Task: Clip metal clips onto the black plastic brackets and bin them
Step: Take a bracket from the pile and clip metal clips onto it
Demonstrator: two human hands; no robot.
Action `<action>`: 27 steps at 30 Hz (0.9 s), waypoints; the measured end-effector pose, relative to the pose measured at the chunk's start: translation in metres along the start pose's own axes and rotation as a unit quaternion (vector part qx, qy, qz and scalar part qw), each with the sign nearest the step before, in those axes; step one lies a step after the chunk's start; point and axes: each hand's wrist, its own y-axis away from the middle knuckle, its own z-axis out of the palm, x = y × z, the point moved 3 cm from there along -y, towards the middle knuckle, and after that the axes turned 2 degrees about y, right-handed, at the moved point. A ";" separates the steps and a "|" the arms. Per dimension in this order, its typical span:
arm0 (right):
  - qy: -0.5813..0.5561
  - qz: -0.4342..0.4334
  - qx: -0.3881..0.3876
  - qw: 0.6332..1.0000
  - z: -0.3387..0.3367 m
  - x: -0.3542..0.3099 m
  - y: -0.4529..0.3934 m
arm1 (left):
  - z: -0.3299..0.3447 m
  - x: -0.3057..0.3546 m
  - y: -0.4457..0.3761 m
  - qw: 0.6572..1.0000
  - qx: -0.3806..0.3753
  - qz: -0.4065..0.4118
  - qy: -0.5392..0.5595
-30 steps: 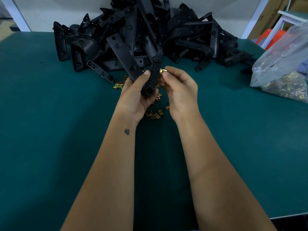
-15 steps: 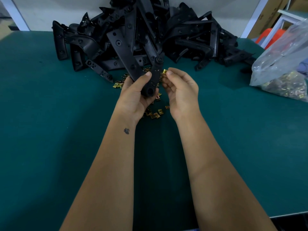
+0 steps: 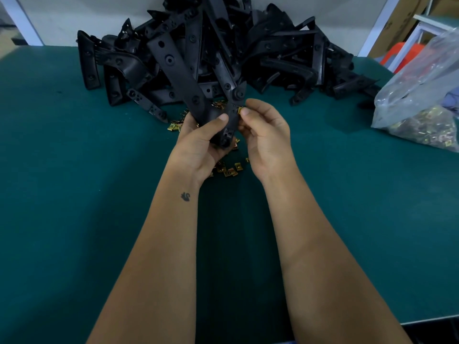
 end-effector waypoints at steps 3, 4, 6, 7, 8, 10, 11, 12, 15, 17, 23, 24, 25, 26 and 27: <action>0.007 -0.004 -0.010 1.000 0.001 0.000 0.002 | 0.001 -0.002 0.002 1.000 -0.004 0.009 -0.021; 0.001 -0.003 -0.011 1.000 0.002 0.000 0.002 | 0.003 -0.002 0.002 1.000 -0.007 0.009 -0.023; 0.001 -0.008 -0.011 1.000 0.002 -0.001 0.002 | 0.004 -0.003 0.003 1.000 -0.011 0.008 -0.021; 0.006 -0.011 -0.012 1.000 0.002 -0.001 0.002 | 0.005 -0.003 0.004 1.000 -0.010 0.009 -0.022; 0.009 -0.014 -0.013 1.000 0.002 -0.002 0.002 | 0.004 -0.003 0.004 1.000 -0.008 0.010 -0.022; 0.014 -0.018 -0.012 1.000 0.003 -0.002 0.002 | 0.005 -0.003 0.004 1.000 -0.004 0.011 -0.020; 0.020 -0.019 -0.010 1.000 0.003 -0.003 0.002 | 0.005 -0.003 0.004 1.000 -0.004 0.010 -0.016; 0.028 -0.021 -0.009 0.999 0.002 -0.003 0.002 | 0.005 -0.003 0.004 1.000 -0.004 0.009 -0.013; 0.072 -0.028 -0.009 0.997 0.000 -0.006 0.002 | 0.006 -0.003 0.004 1.000 0.001 0.009 -0.002; 0.141 -0.045 -0.013 0.989 -0.001 -0.010 0.002 | 0.006 -0.002 0.004 1.000 -0.001 0.010 0.030; 0.511 -0.088 0.083 0.851 -0.018 -0.025 0.002 | -0.007 0.008 0.004 0.972 0.050 0.033 0.227; 0.571 -0.074 0.098 0.812 -0.023 -0.026 0.001 | -0.009 0.008 0.005 0.965 0.055 0.033 0.254; 0.624 -0.052 0.108 0.773 -0.028 -0.026 -0.001 | -0.010 0.009 0.006 0.959 0.057 0.032 0.277; 0.666 -0.026 0.112 0.737 -0.032 -0.026 -0.001 | -0.010 0.010 0.006 0.953 0.060 0.032 0.295; 0.693 -0.004 0.110 0.712 -0.035 -0.024 -0.001 | -0.011 0.010 0.007 0.949 0.062 0.031 0.309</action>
